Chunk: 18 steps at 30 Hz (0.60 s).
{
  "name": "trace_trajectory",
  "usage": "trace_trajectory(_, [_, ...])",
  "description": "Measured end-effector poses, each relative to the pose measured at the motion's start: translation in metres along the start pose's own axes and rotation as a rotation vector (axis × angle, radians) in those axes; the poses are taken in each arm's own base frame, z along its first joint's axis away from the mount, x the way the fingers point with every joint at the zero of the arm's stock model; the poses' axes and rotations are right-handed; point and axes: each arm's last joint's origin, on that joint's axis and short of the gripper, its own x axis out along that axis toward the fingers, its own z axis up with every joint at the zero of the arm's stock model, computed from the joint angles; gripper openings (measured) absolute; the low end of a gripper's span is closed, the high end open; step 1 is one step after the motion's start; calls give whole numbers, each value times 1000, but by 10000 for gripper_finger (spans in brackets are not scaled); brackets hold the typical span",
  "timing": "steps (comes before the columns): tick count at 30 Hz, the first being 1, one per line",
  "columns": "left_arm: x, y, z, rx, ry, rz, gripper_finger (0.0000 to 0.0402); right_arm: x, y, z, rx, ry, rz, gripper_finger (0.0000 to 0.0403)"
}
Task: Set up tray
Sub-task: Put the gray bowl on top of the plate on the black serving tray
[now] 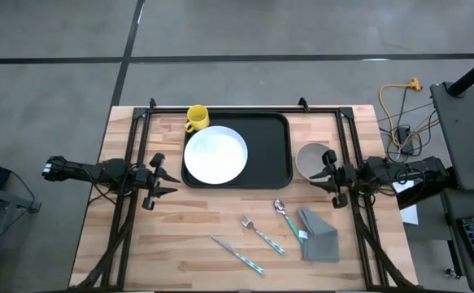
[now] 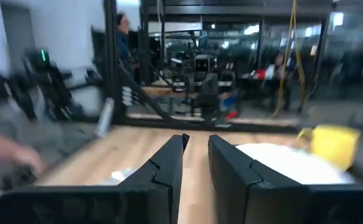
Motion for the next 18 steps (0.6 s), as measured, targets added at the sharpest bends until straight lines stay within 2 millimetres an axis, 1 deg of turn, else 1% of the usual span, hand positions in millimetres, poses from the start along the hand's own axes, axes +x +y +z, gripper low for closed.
trace_trajectory(3, [0, 0, 0, 0, 0, 0, 102, 0, 0, 0, -141, 0, 0, 68])
trace_trajectory(6, [0, 0, 0, 0, 0, 0, 102, 0, 0, 0, -218, -2, 0, 68])
trace_trajectory(8, [0, 0, 0, 0, 0, 0, 102, 0, 0, 1, -228, -12, -1, 68])
trace_trajectory(14, [0, 0, 0, 0, 0, 0, 102, 0, 0, 3, -178, -31, -3, 68])
trace_trajectory(18, [0, 0, 0, 0, 0, 0, 102, -1, -1, 16, -232, -169, -25, 68])
